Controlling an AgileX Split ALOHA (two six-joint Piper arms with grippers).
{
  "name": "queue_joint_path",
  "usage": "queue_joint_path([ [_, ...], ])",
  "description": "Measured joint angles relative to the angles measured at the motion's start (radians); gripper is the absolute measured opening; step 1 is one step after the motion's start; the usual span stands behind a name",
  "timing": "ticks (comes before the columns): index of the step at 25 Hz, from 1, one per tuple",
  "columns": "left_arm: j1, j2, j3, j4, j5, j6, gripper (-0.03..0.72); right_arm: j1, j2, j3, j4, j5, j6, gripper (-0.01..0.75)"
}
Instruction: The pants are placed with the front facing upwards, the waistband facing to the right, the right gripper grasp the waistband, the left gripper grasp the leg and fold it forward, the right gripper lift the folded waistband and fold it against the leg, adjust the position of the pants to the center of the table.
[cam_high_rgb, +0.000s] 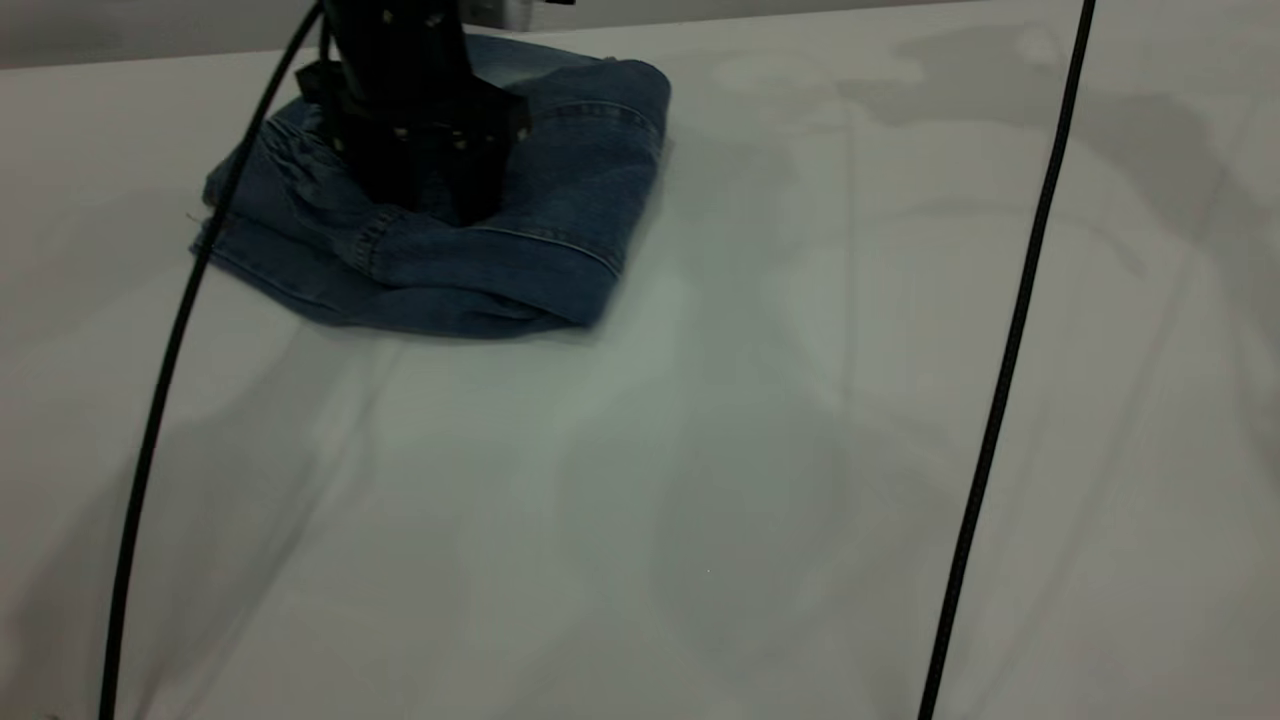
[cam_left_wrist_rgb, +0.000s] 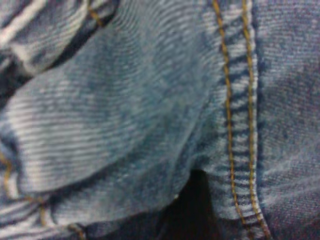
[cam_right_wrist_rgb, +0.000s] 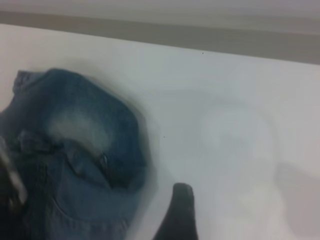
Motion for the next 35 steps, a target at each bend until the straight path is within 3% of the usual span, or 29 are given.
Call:
queue_joint_path([
  [15, -0.199, 0.001, 0.000, -0.019, -0.008, -0.039, 0.536, 0.000, 0.000, 0.000, -0.001, 0.008, 0.001, 0.586],
  [25, -0.198, 0.001, 0.000, -0.077, -0.011, -0.195, 0.536, 0.000, 0.000, 0.000, -0.001, 0.031, 0.001, 0.585],
  [35, -0.198, 0.001, 0.000, -0.340, -0.010, -0.212, 0.536, 0.000, 0.000, 0.000, -0.001, 0.035, 0.001, 0.584],
])
